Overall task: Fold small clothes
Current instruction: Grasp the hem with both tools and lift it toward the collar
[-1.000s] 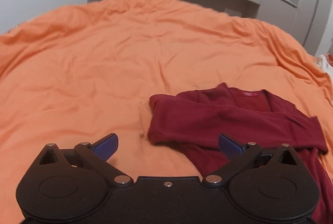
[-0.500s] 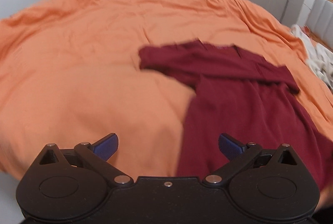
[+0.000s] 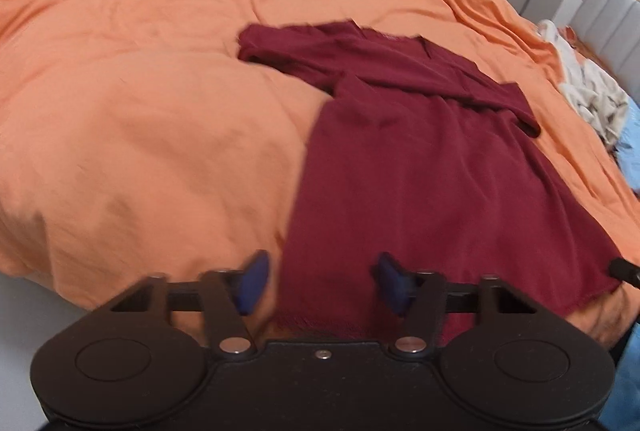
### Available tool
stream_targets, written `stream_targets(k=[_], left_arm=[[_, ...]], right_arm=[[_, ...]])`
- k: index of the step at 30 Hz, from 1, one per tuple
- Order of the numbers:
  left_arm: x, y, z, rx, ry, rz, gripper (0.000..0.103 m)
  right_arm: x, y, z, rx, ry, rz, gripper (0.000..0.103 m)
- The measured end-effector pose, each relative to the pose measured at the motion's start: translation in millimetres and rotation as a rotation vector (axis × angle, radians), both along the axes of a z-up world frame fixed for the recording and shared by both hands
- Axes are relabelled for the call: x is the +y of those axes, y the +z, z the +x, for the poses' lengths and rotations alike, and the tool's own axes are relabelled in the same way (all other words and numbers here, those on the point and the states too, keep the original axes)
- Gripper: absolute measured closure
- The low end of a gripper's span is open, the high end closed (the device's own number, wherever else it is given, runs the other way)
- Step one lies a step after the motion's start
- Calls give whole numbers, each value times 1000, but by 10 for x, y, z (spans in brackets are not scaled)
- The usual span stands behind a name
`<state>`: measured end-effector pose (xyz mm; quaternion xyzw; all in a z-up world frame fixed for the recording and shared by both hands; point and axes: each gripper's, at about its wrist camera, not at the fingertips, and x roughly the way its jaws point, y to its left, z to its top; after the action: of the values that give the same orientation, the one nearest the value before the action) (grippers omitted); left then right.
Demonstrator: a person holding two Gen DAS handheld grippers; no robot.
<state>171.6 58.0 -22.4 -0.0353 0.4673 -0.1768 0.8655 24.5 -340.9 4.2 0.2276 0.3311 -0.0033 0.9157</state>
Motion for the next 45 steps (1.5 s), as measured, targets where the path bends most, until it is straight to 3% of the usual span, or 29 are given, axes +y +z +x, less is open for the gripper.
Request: stream_targets(k=[1, 3, 4, 6, 14, 20, 23, 25, 26, 27, 28, 29, 30, 33, 36, 40, 45], left_arm=[[-8, -13, -10, 7, -4, -6, 64], [-36, -4, -27, -1, 5, 4, 75], [-51, 18, -33, -6, 10, 10, 79], [-75, 94, -75, -31, 16, 23, 98], [-153, 444, -389, -122, -15, 47, 100], [-200, 293, -444, -94, -16, 65, 99], [-205, 227, -439, -77, -3, 73, 91], [-216, 209, -425, -71, 3, 76, 82], [-217, 208, -430, -73, 9, 81, 72], [-218, 213, -432, -78, 14, 85, 61], [-219, 220, -440, -84, 20, 89, 54], [-214, 229, -445, -94, 28, 92, 40], [-210, 241, -447, -103, 36, 96, 29], [-197, 297, -480, -148, 60, 121, 17], [-185, 370, -521, -197, 72, 141, 4], [-217, 465, -545, -238, 50, 158, 2], [-335, 523, -553, -249, 0, 160, 1]], right_arm=[[-5, -6, 14, 8, -8, 0, 39], [34, -8, 43, 24, -8, -19, 72], [56, 1, 43, 22, -6, -31, 79], [92, 62, 28, 2, 3, -60, 89], [230, 461, -173, -86, 42, -273, 91], [242, 276, -131, -30, 67, -278, 90], [262, 212, -138, -15, 78, -312, 85], [288, 208, -151, -18, 86, -339, 76], [304, 214, -162, -24, 93, -359, 68], [321, 224, -174, -32, 101, -381, 50], [333, 233, -190, -43, 107, -403, 42], [350, 249, -205, -58, 116, -427, 30], [373, 265, -226, -72, 130, -450, 26], [462, 320, -278, -113, 210, -513, 14], [608, 342, -350, -142, 326, -601, 10], [845, 270, -340, -127, 442, -763, 10], [1075, 17, -239, -94, 523, -909, 21]])
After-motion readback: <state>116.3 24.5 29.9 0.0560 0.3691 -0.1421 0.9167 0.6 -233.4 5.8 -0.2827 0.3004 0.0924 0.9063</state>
